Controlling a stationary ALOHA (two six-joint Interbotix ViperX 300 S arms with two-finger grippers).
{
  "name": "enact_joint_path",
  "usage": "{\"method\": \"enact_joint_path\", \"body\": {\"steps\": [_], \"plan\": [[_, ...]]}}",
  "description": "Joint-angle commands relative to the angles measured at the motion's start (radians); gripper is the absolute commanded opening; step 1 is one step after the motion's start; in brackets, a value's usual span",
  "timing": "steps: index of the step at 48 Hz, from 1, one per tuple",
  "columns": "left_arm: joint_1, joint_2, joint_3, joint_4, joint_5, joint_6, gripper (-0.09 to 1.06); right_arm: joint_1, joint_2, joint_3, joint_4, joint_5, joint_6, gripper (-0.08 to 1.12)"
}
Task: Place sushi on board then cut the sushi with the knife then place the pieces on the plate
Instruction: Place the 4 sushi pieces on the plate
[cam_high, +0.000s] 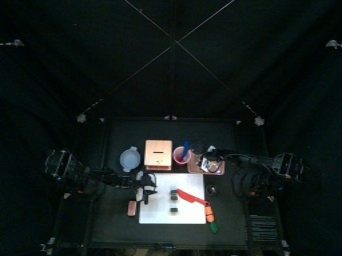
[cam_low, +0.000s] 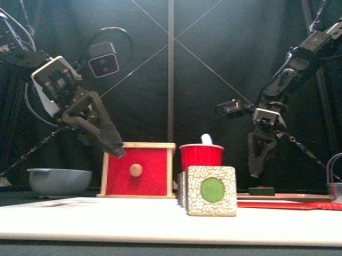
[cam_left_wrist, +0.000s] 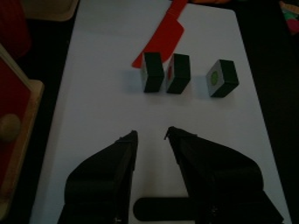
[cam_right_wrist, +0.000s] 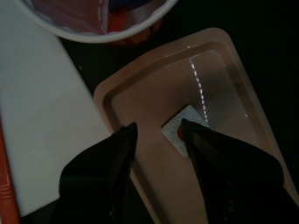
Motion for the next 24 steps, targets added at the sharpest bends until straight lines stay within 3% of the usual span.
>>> {"method": "enact_joint_path", "body": {"steps": [1, 14, 24], "plan": [[0.002, -0.005, -0.011, -0.002, -0.003, -0.002, 0.75, 0.032, -0.049, -0.015, 0.012, 0.003, 0.002, 0.81], [0.005, -0.005, -0.011, -0.002, -0.003, -0.002, 0.75, 0.267, -0.055, -0.083, 0.101, -0.026, -0.002, 0.81], [0.009, -0.005, -0.011, -0.002, -0.003, -0.002, 0.75, 0.41, 0.026, -0.155, 0.12, -0.109, 0.002, 0.81]]}}
